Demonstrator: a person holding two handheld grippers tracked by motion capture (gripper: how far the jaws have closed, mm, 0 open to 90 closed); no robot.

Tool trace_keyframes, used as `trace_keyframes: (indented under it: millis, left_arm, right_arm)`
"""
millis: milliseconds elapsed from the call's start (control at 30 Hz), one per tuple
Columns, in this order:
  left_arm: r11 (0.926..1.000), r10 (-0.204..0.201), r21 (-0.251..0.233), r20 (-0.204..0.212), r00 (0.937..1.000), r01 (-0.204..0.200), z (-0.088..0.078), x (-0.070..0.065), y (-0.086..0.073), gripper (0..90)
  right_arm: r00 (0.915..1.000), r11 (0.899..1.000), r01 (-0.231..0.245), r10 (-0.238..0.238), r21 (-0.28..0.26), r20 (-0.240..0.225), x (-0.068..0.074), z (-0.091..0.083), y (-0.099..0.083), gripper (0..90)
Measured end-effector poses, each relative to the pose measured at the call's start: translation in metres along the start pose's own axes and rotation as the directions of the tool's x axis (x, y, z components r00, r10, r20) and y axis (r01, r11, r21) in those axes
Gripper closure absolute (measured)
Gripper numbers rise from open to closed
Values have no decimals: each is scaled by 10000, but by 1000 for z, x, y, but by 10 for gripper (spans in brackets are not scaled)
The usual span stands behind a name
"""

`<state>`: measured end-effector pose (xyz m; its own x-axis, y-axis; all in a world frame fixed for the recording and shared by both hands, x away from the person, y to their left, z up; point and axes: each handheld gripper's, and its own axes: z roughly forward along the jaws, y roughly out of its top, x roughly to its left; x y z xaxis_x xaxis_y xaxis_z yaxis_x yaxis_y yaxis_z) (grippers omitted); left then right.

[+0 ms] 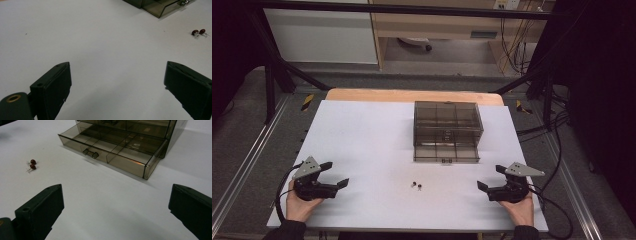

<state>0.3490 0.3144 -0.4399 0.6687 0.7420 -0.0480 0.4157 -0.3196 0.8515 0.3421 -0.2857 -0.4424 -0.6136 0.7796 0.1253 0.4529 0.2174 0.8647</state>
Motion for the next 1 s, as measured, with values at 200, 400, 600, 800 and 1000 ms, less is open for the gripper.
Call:
trace_keyframes:
  millis: [200, 400, 600, 800, 1000]
  left_arm:
    - [9999, 144, 79, -66, 9999, -143, 2, -4, 1, 67]
    - [9996, 204, 172, 13, 9998, -205, 6, -8, 3, 65]
    - [9993, 257, 274, 121, 9996, -260, 11, -13, 6, 65]
    - [9990, 297, 327, 323, 9990, -308, 16, -20, 10, 65]
    - [9979, 406, 481, 465, 9981, -429, 21, -29, 14, 65]
  right_arm:
    - [9999, 10000, -83, 84, 41, -135, 0, 0, 0, 7]
    - [9997, 9999, -140, 140, 3, -190, 0, -1, 1, 7]
    - [9997, 9998, -154, 156, 109, -197, -1, -1, 1, 7]
    - [9997, 9997, -147, 150, 191, -177, -1, 0, 0, 7]
    - [9998, 9996, -126, 131, 266, -160, -1, 1, 0, 7]
